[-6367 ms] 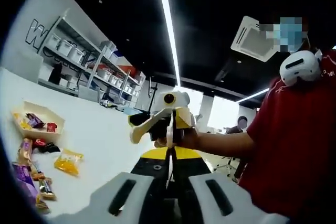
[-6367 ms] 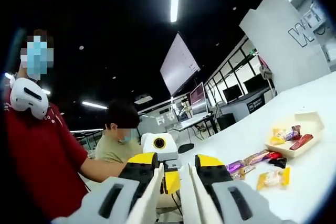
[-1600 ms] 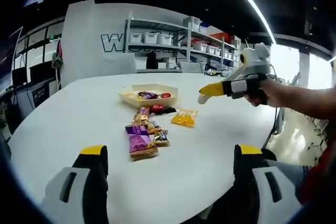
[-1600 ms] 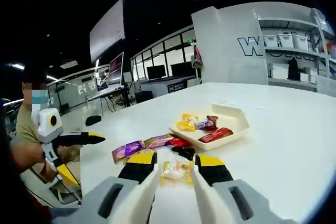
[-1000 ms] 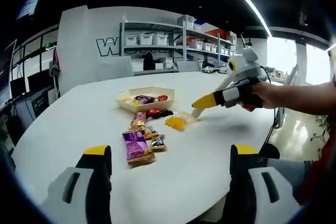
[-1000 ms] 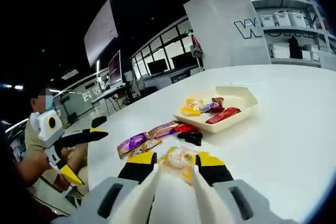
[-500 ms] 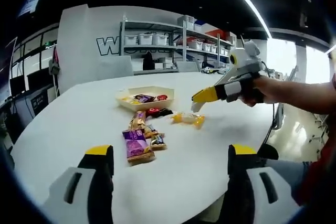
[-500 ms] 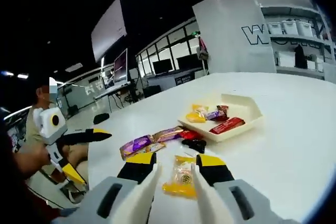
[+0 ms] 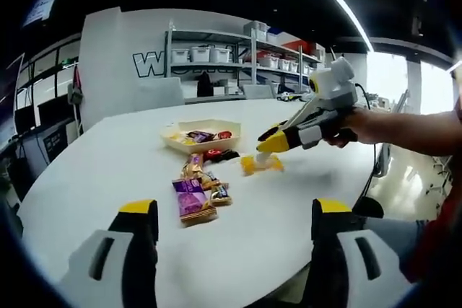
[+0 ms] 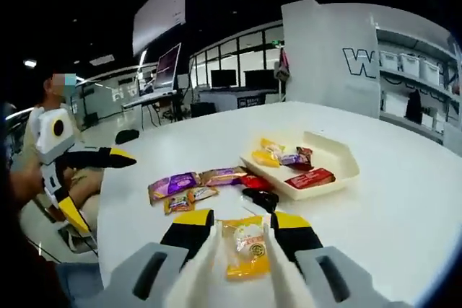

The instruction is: Place the target food into the container with the food tongs after gripping and lifting it, then release it inside without dropping or visibly crushing the food.

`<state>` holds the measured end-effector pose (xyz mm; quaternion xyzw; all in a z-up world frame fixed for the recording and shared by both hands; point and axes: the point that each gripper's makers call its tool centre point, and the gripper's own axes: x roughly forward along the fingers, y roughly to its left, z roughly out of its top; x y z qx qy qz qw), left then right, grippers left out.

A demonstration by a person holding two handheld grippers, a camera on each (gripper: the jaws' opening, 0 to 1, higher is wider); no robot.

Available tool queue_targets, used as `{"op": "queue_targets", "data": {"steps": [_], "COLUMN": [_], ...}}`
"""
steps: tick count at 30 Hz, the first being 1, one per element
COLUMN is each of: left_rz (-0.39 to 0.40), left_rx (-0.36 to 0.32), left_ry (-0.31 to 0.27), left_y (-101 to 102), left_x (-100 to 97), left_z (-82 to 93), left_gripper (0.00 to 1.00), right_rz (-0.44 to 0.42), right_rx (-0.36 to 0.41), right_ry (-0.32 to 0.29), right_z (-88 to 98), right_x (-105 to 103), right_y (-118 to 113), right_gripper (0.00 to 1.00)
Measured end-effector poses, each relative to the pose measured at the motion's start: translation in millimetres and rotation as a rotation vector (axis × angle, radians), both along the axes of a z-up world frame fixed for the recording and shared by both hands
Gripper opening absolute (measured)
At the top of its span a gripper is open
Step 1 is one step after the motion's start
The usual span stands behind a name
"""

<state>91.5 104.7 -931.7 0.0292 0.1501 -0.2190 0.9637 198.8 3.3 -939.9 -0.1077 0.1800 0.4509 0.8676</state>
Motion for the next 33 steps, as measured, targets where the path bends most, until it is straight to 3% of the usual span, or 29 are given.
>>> {"op": "queue_targets", "data": {"steps": [3, 8, 10, 17, 23, 29, 33], "left_rz": [0.0, 0.0, 0.002, -0.001, 0.003, 0.01, 0.009], "left_rx": [0.004, 0.002, -0.002, 0.005, 0.009, 0.002, 0.005], "left_ry": [0.004, 0.004, 0.0, 0.002, -0.002, 0.001, 0.006], "left_y": [-1.1, -1.5, -1.4, -2.1, -0.1, 1.0, -0.3], "left_x": [-0.5, -0.4, -0.2, 0.5, 0.2, -0.2, -0.2], "left_z": [-1.6, -1.8, -0.6, 0.9, 3.0, 2.0, 0.5], "left_gripper": [0.85, 0.85, 0.85, 0.84, 0.84, 0.83, 0.83], "right_rz": [0.044, 0.057, 0.037, -0.003, -0.027, 0.063, 0.11], "right_rx": [-0.044, -0.044, -0.016, 0.01, 0.114, 0.028, -0.044], "right_ry": [-0.068, -0.04, 0.0, 0.031, 0.051, 0.059, 0.025], "right_z": [3.2, 2.9, 2.0, 3.3, 27.7, 14.2, 3.6], "right_x": [0.6, 4.5, 5.2, 8.8, 15.7, 11.8, 9.9], "right_y": [2.0, 2.8, 1.9, -2.0, -6.2, -6.7, -5.5], "right_gripper": [0.26, 0.26, 0.25, 0.23, 0.22, 0.24, 0.25]}}
